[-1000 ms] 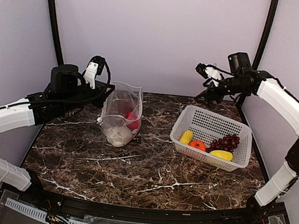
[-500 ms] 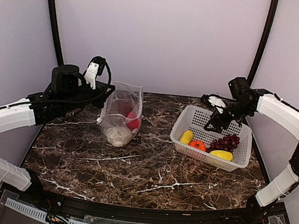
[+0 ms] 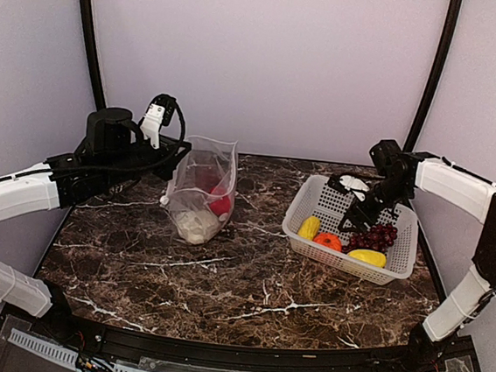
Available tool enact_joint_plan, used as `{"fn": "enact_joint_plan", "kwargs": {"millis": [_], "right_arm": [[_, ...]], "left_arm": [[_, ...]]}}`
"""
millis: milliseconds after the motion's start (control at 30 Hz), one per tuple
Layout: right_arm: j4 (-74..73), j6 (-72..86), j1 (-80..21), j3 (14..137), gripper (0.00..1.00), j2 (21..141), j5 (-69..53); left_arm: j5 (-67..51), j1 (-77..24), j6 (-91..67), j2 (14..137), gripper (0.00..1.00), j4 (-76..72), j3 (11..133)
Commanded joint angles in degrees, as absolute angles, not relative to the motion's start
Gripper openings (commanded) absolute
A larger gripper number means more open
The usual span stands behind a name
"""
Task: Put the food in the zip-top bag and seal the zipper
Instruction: Pick up the fake vegetable from the bin.
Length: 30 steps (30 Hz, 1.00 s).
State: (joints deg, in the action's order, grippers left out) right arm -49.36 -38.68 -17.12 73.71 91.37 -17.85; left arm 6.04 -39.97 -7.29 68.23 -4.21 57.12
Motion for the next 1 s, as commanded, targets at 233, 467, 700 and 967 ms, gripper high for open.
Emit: {"fn": "enact_joint_plan", "kwargs": {"millis": [233, 467, 700, 967], "right_arm": [[-49.2, -36.7, -18.5, 75.6, 0.77, 97.8, -17.4], [-49.2, -35.9, -20.1, 76.4, 0.88, 100.8, -17.9], [-48.8, -35.2, -20.7, 77.0, 0.99, 102.2, -21.1], [-50.5, -36.0, -22.3, 76.4, 0.99, 104.0, -21.8]], "left_arm": [[6.5, -39.7, -7.3, 67.8, 0.01, -4.6, 57.5], [6.3, -39.7, -7.3, 67.8, 0.01, -4.6, 57.5], [6.2, -39.7, -7.3, 67.6, 0.01, -4.6, 57.5], [6.0, -39.7, -7.4, 67.6, 0.01, -4.6, 57.6]]}}
